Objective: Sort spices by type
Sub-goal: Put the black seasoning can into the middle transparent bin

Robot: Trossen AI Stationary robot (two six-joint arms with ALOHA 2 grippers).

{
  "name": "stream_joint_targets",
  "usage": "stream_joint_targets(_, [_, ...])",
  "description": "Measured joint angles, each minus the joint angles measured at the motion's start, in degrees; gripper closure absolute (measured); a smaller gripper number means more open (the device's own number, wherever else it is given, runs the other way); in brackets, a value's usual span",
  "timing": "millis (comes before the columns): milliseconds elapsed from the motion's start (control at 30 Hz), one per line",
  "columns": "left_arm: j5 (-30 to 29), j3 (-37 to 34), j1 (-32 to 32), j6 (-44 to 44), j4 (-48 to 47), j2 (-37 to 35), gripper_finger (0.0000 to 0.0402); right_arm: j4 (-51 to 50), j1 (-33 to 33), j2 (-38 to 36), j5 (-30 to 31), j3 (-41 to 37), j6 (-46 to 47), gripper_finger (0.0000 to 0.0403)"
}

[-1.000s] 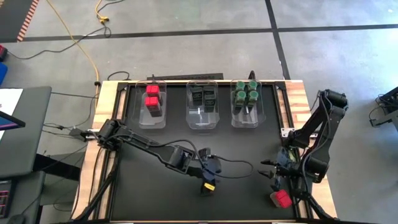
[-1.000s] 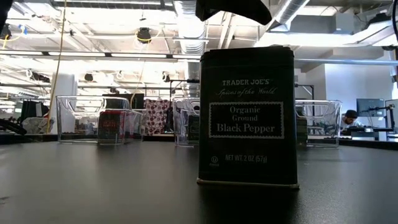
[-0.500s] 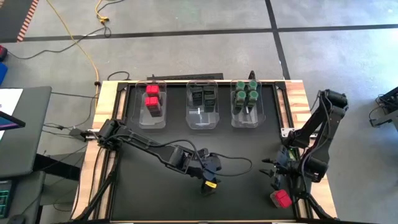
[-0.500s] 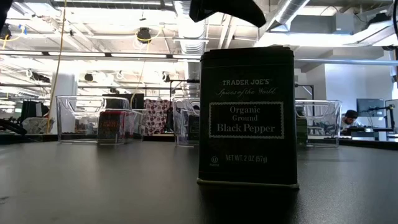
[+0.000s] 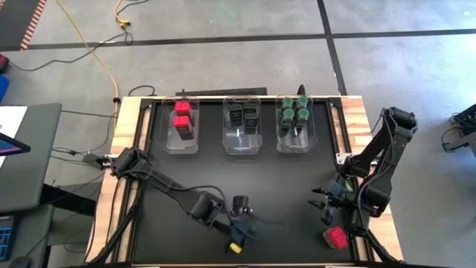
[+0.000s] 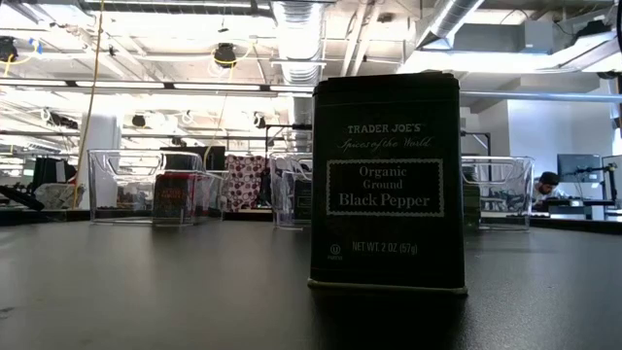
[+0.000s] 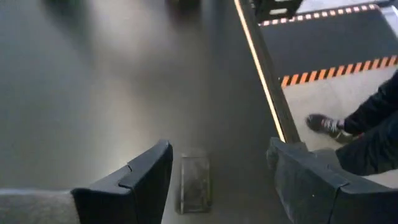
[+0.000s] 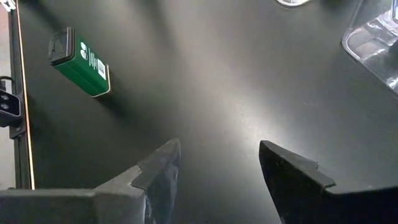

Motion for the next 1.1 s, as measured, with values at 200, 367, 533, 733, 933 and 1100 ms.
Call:
stream_joint_targets(200, [-0.85, 0.02, -0.42, -1.21, 1.20, 3.61, 0.0152, 0.02, 0.01, 0.10, 0.01, 0.00, 0.02, 0.0158])
stream_joint_targets(367, [-0.84, 0.00, 0.24, -1.83, 2.29, 7.21, 0.0152, 0.17, 0.02, 0.15, 0.00, 0.00, 0.02, 0.0158])
stream_joint_targets(533, [-1.01, 0.00, 0.50, -0.98, -0.95, 7.45, 0.0152, 0.24, 0.01, 0.15, 0.00, 0.00, 0.03, 0.0158])
stream_joint_targets(733, [0.40, -0.22, 0.59, -0.93, -5.09, 7.45, 0.0152, 0.20, 0.00, 0.15, 0.00, 0.00, 0.02, 0.0158])
stream_joint_targets(933, [0.17, -1.50, 0.59, -1.08, -2.80, 7.56, 0.0152, 0.15, 0.00, 0.15, 0.00, 0.00, 0.02, 0.0158])
stream_joint_targets(1100, [-0.60, -1.46, 0.97, -1.13, -2.67, 7.42, 0.0152, 0.03, 0.00, 0.15, 0.00, 0.00, 0.02, 0.0158])
